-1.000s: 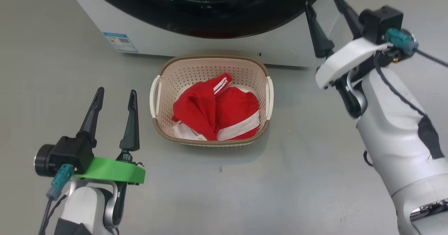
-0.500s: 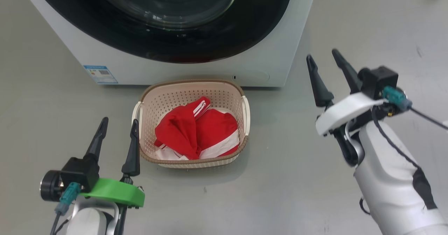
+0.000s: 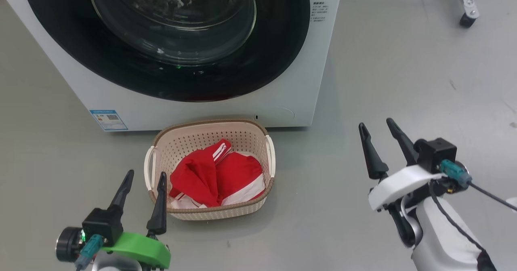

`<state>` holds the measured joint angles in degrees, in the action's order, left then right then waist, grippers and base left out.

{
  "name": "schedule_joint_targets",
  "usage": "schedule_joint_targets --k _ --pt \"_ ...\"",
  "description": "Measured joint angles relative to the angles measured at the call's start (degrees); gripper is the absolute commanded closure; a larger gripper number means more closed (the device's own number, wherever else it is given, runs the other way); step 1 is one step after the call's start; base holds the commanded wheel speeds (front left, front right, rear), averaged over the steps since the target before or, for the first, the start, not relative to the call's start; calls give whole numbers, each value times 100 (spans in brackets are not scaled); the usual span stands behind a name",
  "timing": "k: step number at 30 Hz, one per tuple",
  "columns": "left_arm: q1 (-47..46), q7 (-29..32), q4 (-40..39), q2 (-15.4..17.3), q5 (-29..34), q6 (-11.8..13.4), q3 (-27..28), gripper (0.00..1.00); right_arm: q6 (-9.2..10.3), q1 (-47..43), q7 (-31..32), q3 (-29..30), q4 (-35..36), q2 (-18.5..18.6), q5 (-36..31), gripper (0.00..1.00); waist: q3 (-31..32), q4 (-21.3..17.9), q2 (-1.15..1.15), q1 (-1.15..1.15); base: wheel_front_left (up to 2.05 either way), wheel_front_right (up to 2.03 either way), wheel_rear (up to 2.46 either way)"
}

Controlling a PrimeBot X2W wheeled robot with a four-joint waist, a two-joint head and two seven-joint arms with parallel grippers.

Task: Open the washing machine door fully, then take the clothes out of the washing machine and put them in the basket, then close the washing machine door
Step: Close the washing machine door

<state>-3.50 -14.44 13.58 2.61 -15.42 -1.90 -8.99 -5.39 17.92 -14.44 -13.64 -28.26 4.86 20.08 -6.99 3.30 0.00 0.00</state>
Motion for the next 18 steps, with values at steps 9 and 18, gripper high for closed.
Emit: schedule_joint_targets --k 9,18 --pt "238 2 144 12 0 0 -22 0 53 -640 0 42 275 -97 -18 0 336 -124 0 0 0 0 0" --pt "383 25 215 31 0 0 -42 0 110 -992 0 26 572 -104 -210 0 569 -218 0 0 0 0 0"
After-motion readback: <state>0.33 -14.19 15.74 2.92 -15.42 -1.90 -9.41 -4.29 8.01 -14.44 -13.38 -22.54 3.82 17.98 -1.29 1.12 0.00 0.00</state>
